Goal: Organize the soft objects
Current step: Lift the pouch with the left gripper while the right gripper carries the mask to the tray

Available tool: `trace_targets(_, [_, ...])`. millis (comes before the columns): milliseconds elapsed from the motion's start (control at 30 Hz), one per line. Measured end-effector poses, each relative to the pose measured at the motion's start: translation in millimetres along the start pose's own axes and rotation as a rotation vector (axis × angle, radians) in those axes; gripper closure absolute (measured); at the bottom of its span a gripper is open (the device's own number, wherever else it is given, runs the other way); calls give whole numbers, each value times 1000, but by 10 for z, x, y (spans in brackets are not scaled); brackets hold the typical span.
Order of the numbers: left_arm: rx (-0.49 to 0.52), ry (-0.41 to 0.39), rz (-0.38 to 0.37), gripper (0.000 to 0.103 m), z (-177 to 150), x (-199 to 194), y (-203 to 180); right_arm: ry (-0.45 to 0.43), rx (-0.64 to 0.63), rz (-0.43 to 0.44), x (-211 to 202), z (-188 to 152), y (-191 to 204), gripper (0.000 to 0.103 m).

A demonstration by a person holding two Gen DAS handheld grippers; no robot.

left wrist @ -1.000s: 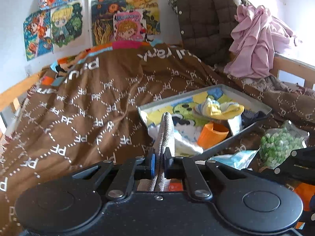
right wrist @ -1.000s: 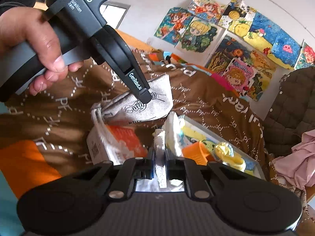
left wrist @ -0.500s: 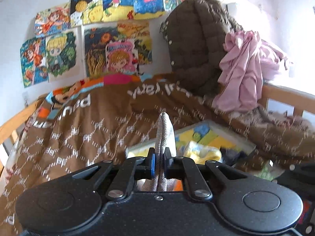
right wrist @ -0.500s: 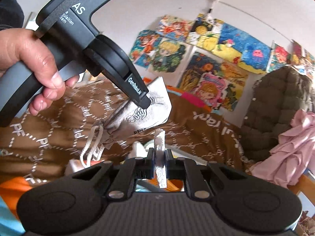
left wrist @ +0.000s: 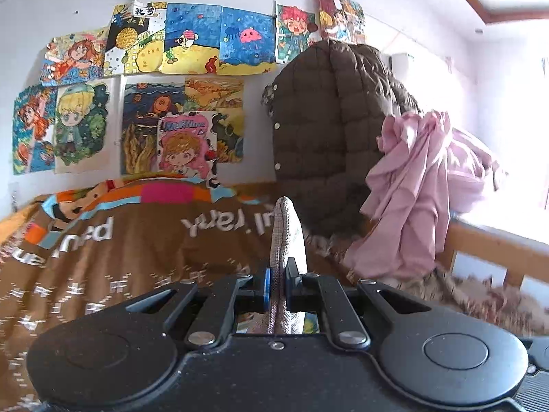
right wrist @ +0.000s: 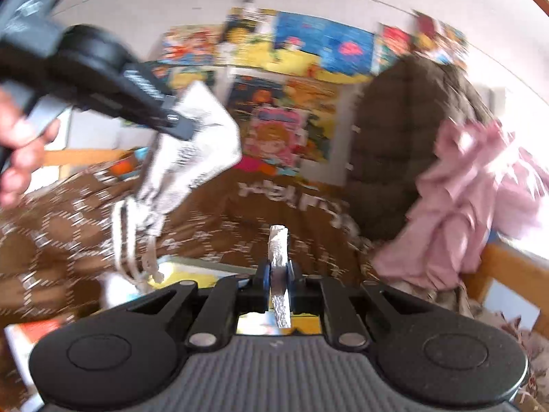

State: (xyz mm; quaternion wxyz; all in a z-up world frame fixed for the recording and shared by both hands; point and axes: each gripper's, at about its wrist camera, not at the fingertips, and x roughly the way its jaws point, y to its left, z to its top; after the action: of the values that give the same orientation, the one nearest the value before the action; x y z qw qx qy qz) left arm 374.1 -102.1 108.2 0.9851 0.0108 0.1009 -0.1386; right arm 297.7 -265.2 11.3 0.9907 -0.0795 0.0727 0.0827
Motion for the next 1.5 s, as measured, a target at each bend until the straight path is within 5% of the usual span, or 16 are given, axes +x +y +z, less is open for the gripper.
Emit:
trace_targets(433, [-187,-28,-96,95,-374,857,-290,53,266,-5,653,-199,-795,92])
trace_targets(1000, [-464,199,5,95,-1076,1349,59,255,315,45,991,-402,-805,92])
trace_targets(1200, [-471,229,66,92,-1145,1342,146,279,327,26,1023,-420,-847,89])
trace_targets(1500, [-355,268,106,67,-1149,1274,72,284,297,-4,1017,-402,-819,73])
